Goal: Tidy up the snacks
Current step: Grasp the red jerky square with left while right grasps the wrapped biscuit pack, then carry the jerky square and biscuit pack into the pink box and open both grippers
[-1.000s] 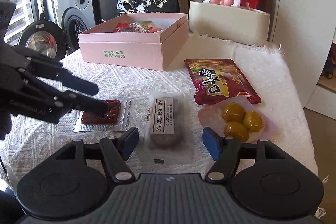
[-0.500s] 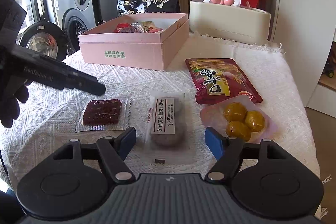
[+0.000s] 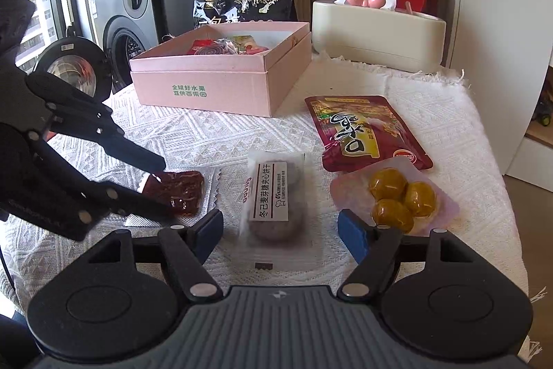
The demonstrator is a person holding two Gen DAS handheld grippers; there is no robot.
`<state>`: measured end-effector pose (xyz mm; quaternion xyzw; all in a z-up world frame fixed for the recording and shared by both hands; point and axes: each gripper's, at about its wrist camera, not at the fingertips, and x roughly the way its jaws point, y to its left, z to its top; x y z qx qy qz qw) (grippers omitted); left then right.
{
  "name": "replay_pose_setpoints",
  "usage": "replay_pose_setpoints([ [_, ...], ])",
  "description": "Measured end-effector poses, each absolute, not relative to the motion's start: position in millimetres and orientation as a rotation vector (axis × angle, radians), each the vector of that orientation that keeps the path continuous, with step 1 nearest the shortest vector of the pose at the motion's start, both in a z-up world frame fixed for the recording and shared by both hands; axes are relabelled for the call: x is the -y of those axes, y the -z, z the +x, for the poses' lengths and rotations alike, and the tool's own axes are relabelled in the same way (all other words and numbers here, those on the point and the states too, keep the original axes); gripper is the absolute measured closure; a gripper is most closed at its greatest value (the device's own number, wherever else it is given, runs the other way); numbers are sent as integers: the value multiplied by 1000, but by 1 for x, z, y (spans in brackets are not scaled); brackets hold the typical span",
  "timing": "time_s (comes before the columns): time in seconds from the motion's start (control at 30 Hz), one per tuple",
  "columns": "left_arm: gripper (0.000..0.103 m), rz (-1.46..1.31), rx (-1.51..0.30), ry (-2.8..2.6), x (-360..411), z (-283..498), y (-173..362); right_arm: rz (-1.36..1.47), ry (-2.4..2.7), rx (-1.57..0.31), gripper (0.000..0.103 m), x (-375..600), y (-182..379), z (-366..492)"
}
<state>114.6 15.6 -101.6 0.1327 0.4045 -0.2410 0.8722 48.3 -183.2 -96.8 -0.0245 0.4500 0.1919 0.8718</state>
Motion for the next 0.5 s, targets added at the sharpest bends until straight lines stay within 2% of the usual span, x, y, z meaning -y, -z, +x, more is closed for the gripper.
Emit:
replay_pose_setpoints([
  [0.17, 47, 258, -871, 522, -15, 122, 101, -54, -408, -943, 26, 183, 97, 49],
  [0.27, 46, 232, -863, 508, -16, 117, 103, -50, -435, -954, 20, 182, 97, 50],
  [0.33, 46, 237, -857, 509, -16, 116, 103, -38, -471, -972, 12, 184, 98, 53],
  [0.43, 52, 199, -848, 475, -18, 118, 101, 13, -553, -1017, 0, 189, 100, 62],
  [0.5, 53, 141, -837, 431, -22, 115, 100, 63, -564, -1037, 0, 195, 99, 65],
])
